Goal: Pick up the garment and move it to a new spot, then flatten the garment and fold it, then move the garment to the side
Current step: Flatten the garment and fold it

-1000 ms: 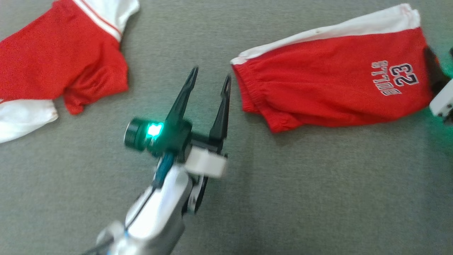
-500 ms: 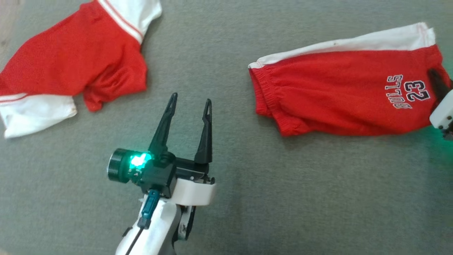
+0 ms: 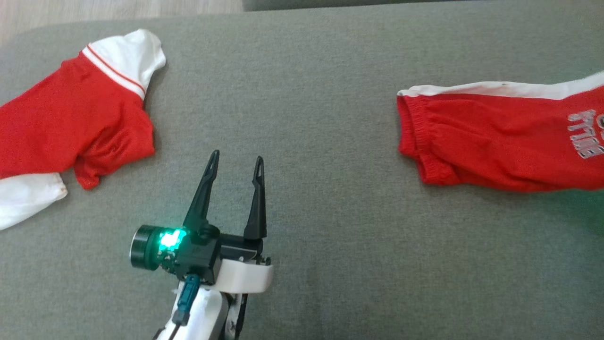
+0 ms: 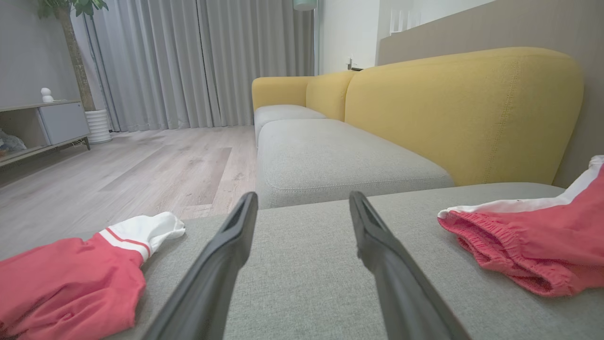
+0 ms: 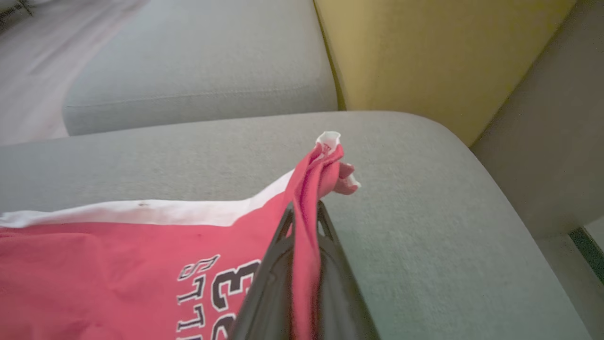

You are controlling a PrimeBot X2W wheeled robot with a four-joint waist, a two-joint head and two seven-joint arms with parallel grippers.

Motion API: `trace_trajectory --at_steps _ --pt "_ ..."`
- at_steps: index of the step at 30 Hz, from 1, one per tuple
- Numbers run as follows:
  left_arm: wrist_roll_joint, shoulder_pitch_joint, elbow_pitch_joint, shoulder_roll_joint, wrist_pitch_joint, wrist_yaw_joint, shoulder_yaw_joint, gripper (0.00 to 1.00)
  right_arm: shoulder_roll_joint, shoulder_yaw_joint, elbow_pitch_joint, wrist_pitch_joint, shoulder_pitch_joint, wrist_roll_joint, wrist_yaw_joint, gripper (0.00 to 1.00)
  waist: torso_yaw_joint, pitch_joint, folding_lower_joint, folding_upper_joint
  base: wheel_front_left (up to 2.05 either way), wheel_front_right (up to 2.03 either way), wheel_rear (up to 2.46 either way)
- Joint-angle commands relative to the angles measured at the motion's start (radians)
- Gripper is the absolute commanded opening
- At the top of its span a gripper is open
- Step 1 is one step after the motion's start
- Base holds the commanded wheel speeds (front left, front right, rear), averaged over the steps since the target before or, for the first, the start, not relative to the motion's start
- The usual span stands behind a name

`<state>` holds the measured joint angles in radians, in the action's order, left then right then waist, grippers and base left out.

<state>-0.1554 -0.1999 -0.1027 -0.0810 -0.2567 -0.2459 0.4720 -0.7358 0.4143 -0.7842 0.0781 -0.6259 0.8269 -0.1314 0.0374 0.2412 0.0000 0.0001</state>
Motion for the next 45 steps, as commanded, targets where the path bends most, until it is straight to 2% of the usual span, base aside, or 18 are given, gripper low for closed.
trace_trajectory --at_steps 1,7,8,10,14,17,18,19,20,21,24,26,34,38,42,45 --pt "0.011 -0.003 0.023 -0.004 -0.005 0.004 -0.042 1.0 -0.025 0.007 0.052 -0.009 -0.011 -0.003 0.001 0.0 -0.011 -0.014 0.0 -0.0001 0.0 0.0 0.0" --pt "0.015 0.012 0.001 0.001 -0.005 0.019 -0.047 1.0 0.027 0.025 0.232 0.033 -0.015 0.003 0.001 0.0 -0.023 -0.044 0.0 -0.0001 0.0 0.0 0.0" --pt "0.015 0.014 -0.004 0.003 -0.005 0.024 -0.047 1.0 0.042 0.034 0.307 0.06 -0.007 0.009 0.001 0.0 -0.023 -0.05 0.0 -0.0001 0.0 0.0 0.0" --pt "0.016 0.016 -0.007 0.005 -0.005 0.028 -0.049 1.0 0.064 0.042 0.378 0.084 0.0 0.006 0.001 0.0 -0.022 -0.055 0.0 -0.0001 0.0 0.0 0.0" --pt "0.014 0.022 -0.012 0.01 -0.005 0.036 -0.047 1.0 0.143 0.064 0.475 0.128 0.013 -0.021 0.001 0.0 -0.017 -0.057 0.0 -0.0001 0.0 0.0 0.0" --pt "0.011 0.019 -0.016 0.014 -0.005 0.045 -0.041 1.0 0.224 0.095 0.491 0.149 0.026 -0.043 0.001 0.0 -0.006 -0.053 0.0 -0.0001 0.0 0.0 0.0" --pt "0.01 0.017 -0.018 0.016 -0.005 0.047 -0.039 1.0 0.252 0.108 0.486 0.154 0.033 -0.055 0.001 0.06 -0.002 -0.05 0.0 -0.0001 0.0 0.0 0.0" --pt "0.009 0.015 -0.02 0.017 -0.005 0.049 -0.037 1.0 0.282 0.116 0.474 0.156 0.039 -0.064 0.001 0.59 0.002 -0.049 0.0 -0.0001 0.0 0.0 0.0" --pt "0.009 0.015 -0.02 0.017 -0.005 0.049 -0.037 1.0 0.282 0.116 0.474 0.156 0.039 -0.064 0.001 0.59 0.002 -0.049 0.0 -0.0001 0.0 0.0 0.0" --pt "0.008 0.013 -0.022 0.019 -0.005 0.052 -0.035 1.0 0.309 0.119 0.46 0.151 0.045 -0.077 0.001 1.0 0.006 -0.049 0.0 -0.0001 0.0 0.0 0.0" --pt "0.004 0.014 -0.032 0.022 -0.005 0.059 -0.03 1.0 0.37 0.126 0.435 0.131 0.063 -0.097 0.001 1.0 0.017 -0.058 0.0 -0.0001 0.0 0.0 0.0" --pt "0.001 0.02 -0.039 0.023 -0.005 0.061 -0.032 1.0 0.383 0.105 0.43 0.09 0.075 -0.107 0.001 1.0 0.019 -0.074 0.0 -0.0001 0.0 0.0 0.0" --pt "-0.019 0.101 -0.043 0.025 -0.005 0.057 -0.06 1.0 0.346 -0.06 0.453 -0.178 0.215 -0.197 0.001 1.0 -0.004 -0.191 0.0 -0.0001 0.0 0.0 0.0" --pt "-0.028 0.156 -0.037 0.026 -0.005 0.055 -0.079 1.0 0.366 -0.115 0.46 -0.288 0.342 -0.22 0.001 1.0 -0.021 -0.254 0.0 -0.0001 0.0 0.0 0.0" --pt "-0.024 0.197 -0.029 0.026 -0.005 0.049 -0.104 1.0 0.375 -0.12 0.484 -0.335 0.462 -0.31 0.001 1.0 -0.03 -0.288 0.0 -0.0001 0.0 0.0 0.0" --pt "-0.019 0.227 -0.026 0.026 -0.005 0.036 -0.131 1.0 0.421 -0.152 0.527 -0.339 0.549 -0.347 0.001 1.0 -0.031 -0.303 0.0 -0.0001 0.0 0.0 0.0"
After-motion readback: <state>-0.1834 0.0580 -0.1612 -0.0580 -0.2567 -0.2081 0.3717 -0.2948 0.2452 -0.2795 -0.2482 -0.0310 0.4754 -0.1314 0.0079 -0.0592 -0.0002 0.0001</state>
